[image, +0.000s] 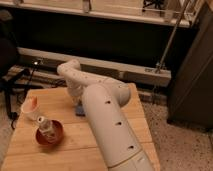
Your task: Wipe the white sponge on the table
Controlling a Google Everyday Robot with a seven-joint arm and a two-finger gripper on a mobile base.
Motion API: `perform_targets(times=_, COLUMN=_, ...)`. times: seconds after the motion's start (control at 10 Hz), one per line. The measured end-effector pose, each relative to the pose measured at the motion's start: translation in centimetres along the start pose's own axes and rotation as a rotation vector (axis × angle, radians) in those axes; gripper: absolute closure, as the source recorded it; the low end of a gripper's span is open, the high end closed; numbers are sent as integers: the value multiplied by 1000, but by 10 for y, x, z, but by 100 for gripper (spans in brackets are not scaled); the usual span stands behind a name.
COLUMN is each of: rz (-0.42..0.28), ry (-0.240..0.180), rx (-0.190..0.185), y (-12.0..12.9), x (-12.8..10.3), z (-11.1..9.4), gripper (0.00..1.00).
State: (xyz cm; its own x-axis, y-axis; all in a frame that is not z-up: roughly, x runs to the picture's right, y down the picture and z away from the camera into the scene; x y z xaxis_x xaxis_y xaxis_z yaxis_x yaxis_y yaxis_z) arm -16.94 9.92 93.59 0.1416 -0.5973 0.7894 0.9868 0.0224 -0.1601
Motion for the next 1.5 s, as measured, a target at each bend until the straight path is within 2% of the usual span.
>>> perform_targets(times=0.2, rz=11, ry=-14, rx=23, y=6, x=-13, z=8, gripper=100)
perform_targets(times=0.3, rz=3, ry=-28, rx=26, y=12, x=-28, z=15, gripper=100)
perform_targets(times=0.5, rz=-44, ry=-46, rx=6, y=16, x=-54, z=25, gripper=100)
perform_targets(times=0.7, rz=-118, ry=-68, rx=-28, y=8, x=-86, z=39, gripper=100)
perform_targets(times=0.9, rz=-201, ry=-75, rx=-39, y=-15, x=-110, z=45, gripper=100)
perform_targets(times=1.1, rz=-278, ry=-65, rx=-28, y=-44, x=-125, z=39, gripper=100)
perform_targets(times=1.5, rz=-347, ry=-46, rx=8, y=-84, x=-129, z=24, gripper=100)
